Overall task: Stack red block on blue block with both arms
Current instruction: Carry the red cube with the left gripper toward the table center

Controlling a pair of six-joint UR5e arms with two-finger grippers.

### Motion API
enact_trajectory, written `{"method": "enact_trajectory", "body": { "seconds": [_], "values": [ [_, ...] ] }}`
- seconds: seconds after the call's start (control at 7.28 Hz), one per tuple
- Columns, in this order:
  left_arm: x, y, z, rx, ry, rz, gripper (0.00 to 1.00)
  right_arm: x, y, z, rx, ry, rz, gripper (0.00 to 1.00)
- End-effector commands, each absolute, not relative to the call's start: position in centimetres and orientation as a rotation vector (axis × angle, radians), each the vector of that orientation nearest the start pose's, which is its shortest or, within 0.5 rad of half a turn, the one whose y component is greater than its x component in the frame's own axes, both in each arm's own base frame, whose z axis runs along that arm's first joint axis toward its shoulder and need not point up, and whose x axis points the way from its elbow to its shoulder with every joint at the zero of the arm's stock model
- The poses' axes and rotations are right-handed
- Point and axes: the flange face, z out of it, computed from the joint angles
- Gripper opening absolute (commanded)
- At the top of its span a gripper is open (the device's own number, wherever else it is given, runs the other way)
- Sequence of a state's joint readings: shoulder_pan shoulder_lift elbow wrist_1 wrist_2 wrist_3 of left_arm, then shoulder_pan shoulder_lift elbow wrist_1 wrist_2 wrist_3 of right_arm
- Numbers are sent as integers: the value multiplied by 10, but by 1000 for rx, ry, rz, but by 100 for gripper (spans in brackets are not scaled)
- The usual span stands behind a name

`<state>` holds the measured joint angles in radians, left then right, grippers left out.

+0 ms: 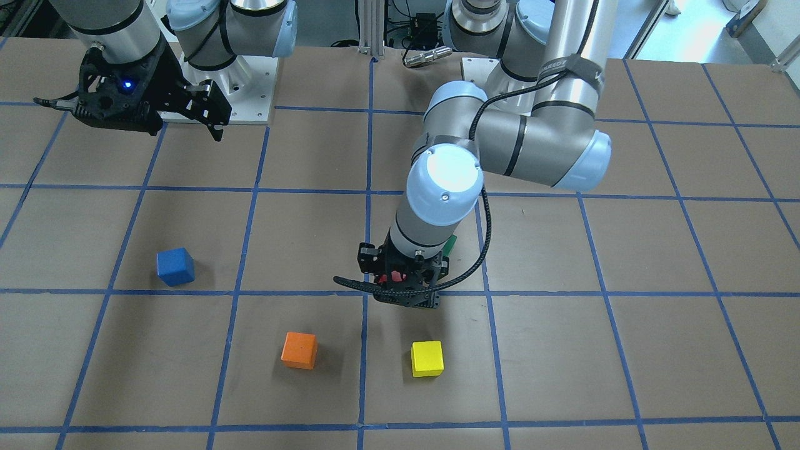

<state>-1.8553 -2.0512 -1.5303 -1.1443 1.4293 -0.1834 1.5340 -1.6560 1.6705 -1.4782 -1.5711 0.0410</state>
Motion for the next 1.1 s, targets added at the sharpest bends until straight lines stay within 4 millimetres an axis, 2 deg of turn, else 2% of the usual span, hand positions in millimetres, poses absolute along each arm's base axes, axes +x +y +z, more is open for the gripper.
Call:
{"method": "enact_trajectory", "body": {
  "seconds": [0.0, 0.14, 0.27, 0.41, 0.69, 0.82, 0.96],
  "values": [
    [-375, -568, 219, 164, 3250, 142, 0, 117, -449, 469, 125, 3135, 171, 100],
    [-376, -567, 208, 166, 3244, 152, 4, 117, -449, 469, 125, 3135, 171, 100],
    [-374, -566, 203, 182, 3207, 147, 25, 117, -448, 469, 125, 3136, 176, 100],
    [-369, -566, 199, 155, 3162, 135, 99, 117, -446, 464, 125, 3134, 188, 100],
    [-366, -572, 218, 152, 3160, 81, 100, 117, -445, 461, 127, 3135, 195, 100],
    [-355, -575, 243, 129, 3174, 41, 100, 117, -446, 461, 127, 3135, 188, 100],
    [-318, -594, 288, 55, 3184, 17, 100, 117, -448, 462, 142, 3133, 171, 100]
  ]
}}
